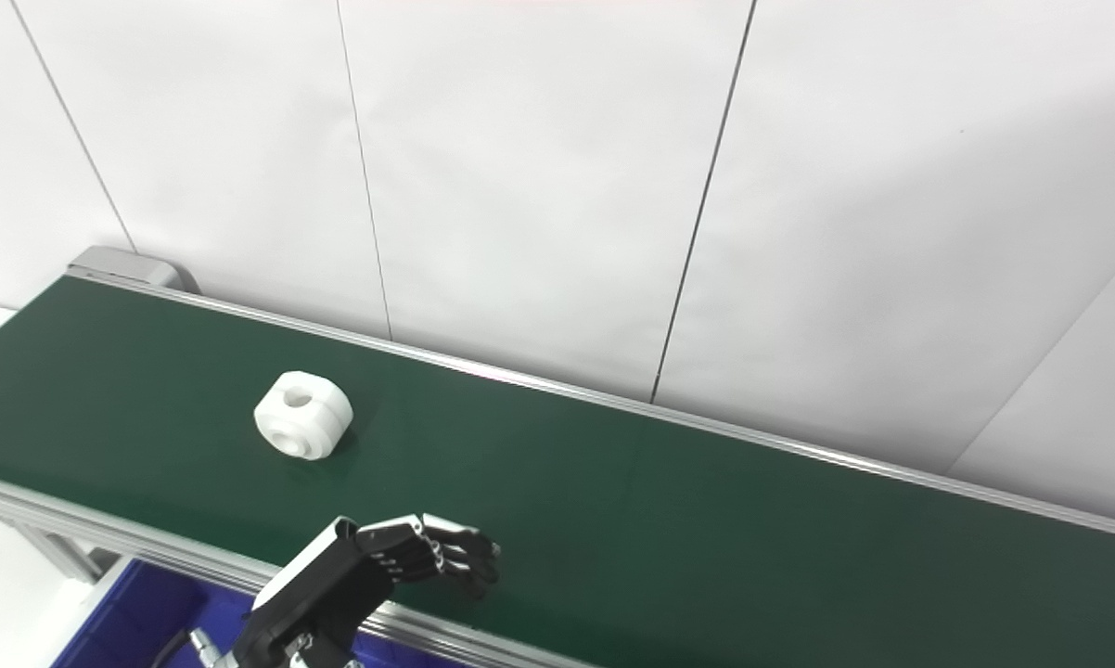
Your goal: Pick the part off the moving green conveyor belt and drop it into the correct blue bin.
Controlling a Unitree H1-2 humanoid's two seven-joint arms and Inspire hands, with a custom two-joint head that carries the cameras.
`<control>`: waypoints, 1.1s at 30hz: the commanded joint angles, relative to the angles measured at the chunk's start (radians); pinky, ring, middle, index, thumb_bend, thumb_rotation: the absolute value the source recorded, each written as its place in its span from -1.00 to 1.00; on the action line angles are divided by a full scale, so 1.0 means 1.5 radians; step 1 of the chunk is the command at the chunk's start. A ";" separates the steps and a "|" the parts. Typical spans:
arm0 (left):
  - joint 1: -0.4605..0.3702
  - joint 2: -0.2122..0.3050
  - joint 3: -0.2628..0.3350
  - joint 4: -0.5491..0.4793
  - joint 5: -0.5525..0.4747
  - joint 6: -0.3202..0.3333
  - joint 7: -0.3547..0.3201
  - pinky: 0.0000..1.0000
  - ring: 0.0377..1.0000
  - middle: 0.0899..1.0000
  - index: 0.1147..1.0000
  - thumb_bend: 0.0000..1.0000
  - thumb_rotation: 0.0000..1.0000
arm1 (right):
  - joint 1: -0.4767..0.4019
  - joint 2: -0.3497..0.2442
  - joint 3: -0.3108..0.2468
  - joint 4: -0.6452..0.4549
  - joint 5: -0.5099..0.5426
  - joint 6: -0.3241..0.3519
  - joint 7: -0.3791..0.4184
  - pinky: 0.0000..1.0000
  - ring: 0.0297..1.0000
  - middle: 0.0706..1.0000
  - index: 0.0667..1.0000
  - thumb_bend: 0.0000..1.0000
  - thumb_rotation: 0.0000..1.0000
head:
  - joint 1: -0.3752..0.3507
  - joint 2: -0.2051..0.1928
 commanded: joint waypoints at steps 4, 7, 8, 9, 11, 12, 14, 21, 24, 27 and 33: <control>-0.044 -0.013 0.020 -0.026 0.028 0.014 0.022 0.38 0.46 0.59 0.45 0.93 -0.96 | -0.002 -0.001 -0.006 -0.023 -0.008 -0.037 -0.005 0.17 0.41 0.55 0.65 0.66 -0.27 | -0.004 0.012; -0.070 -0.021 0.037 -0.026 0.108 0.018 0.047 0.39 0.50 0.64 0.52 0.87 -0.70 | -0.005 -0.001 -0.008 -0.025 -0.011 -0.037 -0.007 0.22 0.43 0.54 0.66 0.67 -0.28 | -0.009 0.030; -0.080 -0.022 0.041 -0.024 0.129 0.020 0.052 0.39 0.52 0.66 0.54 0.84 -0.64 | -0.005 -0.001 -0.011 -0.027 -0.010 -0.037 -0.005 0.25 0.44 0.54 0.66 0.67 -0.29 | -0.011 0.040; -0.089 -0.022 0.044 -0.020 0.143 0.022 0.057 0.41 0.54 0.68 0.56 0.81 -0.59 | -0.005 -0.001 -0.012 -0.028 -0.008 -0.037 -0.003 0.29 0.46 0.54 0.66 0.68 -0.30 | -0.011 0.040; -0.104 -0.025 0.048 -0.012 0.157 0.028 0.065 0.45 0.58 0.70 0.57 0.77 -0.56 | -0.005 -0.002 -0.013 -0.030 0.002 -0.037 0.002 0.31 0.48 0.55 0.66 0.69 -0.31 | -0.009 0.052; -0.118 -0.025 0.052 -0.005 0.165 0.036 0.069 0.49 0.61 0.71 0.58 0.74 -0.56 | -0.006 -0.003 -0.013 -0.029 0.004 -0.037 0.004 0.33 0.49 0.56 0.66 0.71 -0.31 | -0.007 0.054; -0.142 -0.024 0.059 0.008 0.190 0.047 0.078 0.57 0.65 0.72 0.60 0.68 -0.58 | -0.007 -0.004 -0.015 -0.032 0.003 -0.037 0.008 0.35 0.51 0.56 0.67 0.73 -0.30 | -0.005 0.060; -0.220 -0.003 0.067 0.035 0.287 0.096 0.094 0.65 0.76 0.83 0.69 0.61 -0.66 | -0.007 -0.004 -0.034 -0.042 0.010 -0.037 0.035 0.41 0.53 0.58 0.69 0.82 -0.24 | 0.005 0.091; -0.247 0.003 0.068 0.053 0.312 0.113 0.096 0.71 0.83 0.85 0.73 0.63 -0.73 | -0.007 -0.005 -0.039 -0.044 0.010 -0.037 0.042 0.41 0.54 0.59 0.70 0.82 -0.23 | 0.009 0.096; -0.280 0.011 0.063 0.088 0.360 0.129 0.103 0.74 0.85 0.86 0.73 0.64 -0.71 | -0.006 -0.002 -0.046 -0.046 0.014 -0.037 0.052 0.42 0.55 0.60 0.71 0.80 -0.23 | 0.021 0.102; -0.336 0.026 0.048 0.163 0.439 0.155 0.119 0.68 0.83 0.86 0.74 0.72 -0.70 | -0.005 0.004 -0.054 -0.049 0.016 -0.037 0.058 0.48 0.58 0.62 0.73 0.76 -0.24 | 0.029 0.114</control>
